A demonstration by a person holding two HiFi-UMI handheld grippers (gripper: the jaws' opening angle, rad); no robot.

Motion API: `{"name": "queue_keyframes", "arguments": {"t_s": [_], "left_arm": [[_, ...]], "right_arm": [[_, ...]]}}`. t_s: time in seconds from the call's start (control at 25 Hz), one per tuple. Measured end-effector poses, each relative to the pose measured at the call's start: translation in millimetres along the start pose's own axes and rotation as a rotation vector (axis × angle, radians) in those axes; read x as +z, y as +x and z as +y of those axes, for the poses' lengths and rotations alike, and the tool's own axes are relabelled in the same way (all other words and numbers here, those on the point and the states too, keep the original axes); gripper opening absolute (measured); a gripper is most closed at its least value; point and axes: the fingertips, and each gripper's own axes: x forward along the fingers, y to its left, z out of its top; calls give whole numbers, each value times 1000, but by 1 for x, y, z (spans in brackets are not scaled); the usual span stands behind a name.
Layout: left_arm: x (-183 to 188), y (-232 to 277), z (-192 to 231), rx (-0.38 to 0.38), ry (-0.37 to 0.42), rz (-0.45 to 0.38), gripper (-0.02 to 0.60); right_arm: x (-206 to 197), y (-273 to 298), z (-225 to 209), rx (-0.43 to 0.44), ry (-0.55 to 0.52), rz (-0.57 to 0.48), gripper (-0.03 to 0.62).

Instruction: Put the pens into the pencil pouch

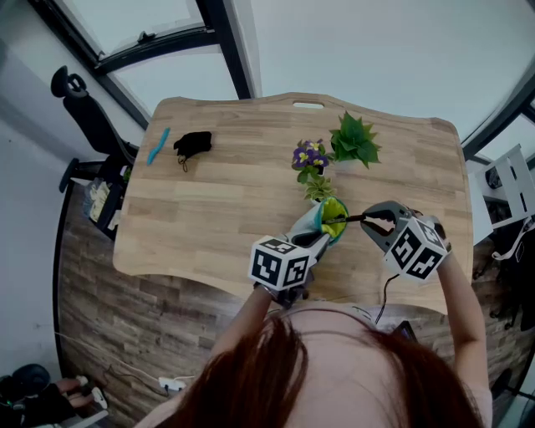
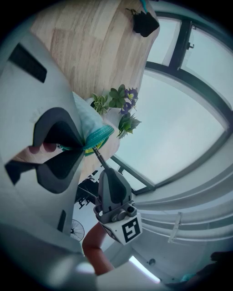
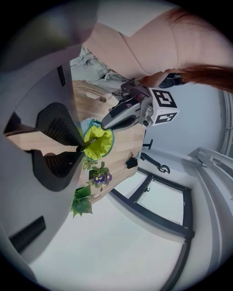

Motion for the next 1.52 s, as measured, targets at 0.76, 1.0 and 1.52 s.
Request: {"name": "queue_keyframes", "arguments": {"t_s": [0.76, 1.0, 1.52], "left_arm": [[-5, 0, 0, -2, -3, 3, 18], [-7, -1, 4, 12, -9, 5, 18], [-8, -11, 16, 40, -29, -19, 20]], "right_arm": [[9, 61, 19, 146, -77, 105, 39], [8, 76, 26, 182, -81, 135, 41], [27, 70, 13, 81, 6, 51, 69]]}}
